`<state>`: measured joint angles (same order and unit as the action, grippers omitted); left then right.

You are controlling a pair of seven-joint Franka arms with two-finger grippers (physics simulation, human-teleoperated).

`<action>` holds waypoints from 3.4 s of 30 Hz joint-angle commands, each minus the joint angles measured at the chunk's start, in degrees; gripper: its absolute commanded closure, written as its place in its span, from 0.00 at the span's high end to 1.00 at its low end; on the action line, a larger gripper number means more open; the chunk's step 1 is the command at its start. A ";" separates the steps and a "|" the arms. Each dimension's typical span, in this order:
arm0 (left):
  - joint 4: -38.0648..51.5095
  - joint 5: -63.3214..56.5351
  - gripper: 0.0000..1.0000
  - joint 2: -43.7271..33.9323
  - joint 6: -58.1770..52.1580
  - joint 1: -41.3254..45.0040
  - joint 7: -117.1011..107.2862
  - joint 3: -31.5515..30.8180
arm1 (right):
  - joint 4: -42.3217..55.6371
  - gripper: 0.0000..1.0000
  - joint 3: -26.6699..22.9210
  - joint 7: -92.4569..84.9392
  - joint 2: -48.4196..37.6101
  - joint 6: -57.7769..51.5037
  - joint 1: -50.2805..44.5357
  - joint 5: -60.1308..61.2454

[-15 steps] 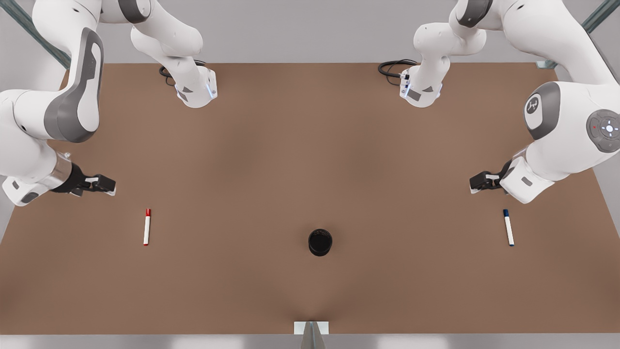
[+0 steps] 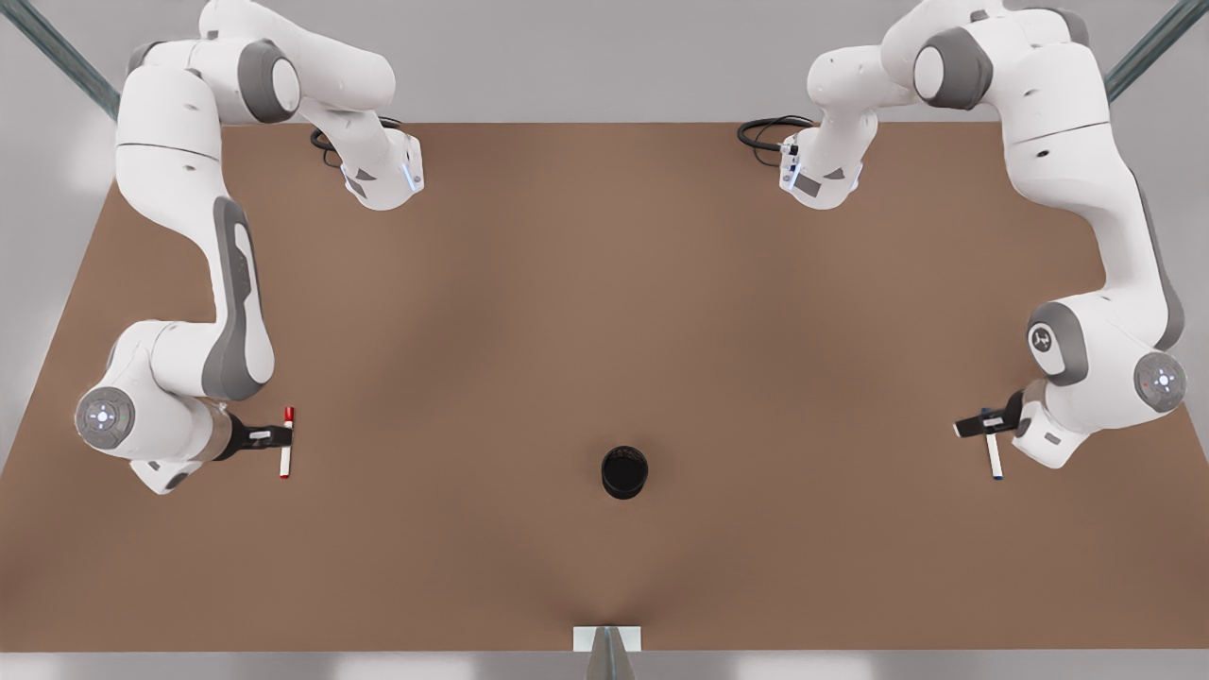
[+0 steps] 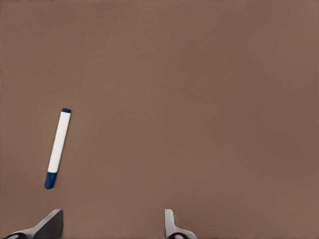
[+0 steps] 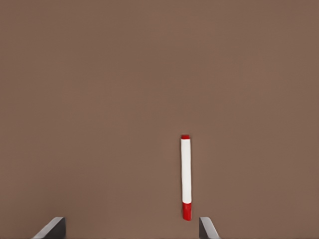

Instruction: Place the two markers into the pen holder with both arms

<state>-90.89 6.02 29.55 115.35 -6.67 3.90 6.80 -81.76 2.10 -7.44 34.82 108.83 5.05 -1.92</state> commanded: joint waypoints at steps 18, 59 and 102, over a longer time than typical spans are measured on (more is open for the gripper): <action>2.20 -0.22 0.66 14.21 21.85 -6.34 37.06 1.82 | -6.75 0.96 -0.34 -5.48 9.65 20.89 4.89 -0.19; 2.29 6.72 0.21 17.91 24.40 -7.39 35.39 1.82 | -5.96 0.39 -0.43 -6.00 11.77 20.54 4.80 -1.07; 14.95 45.04 0.21 20.72 63.06 25.83 109.83 -32.73 | -0.86 0.23 22.25 21.68 -3.17 5.42 2.69 -8.45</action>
<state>-76.60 51.03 49.93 175.73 18.89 95.21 -25.95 -82.75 24.11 -1.80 31.70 115.18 7.71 -8.69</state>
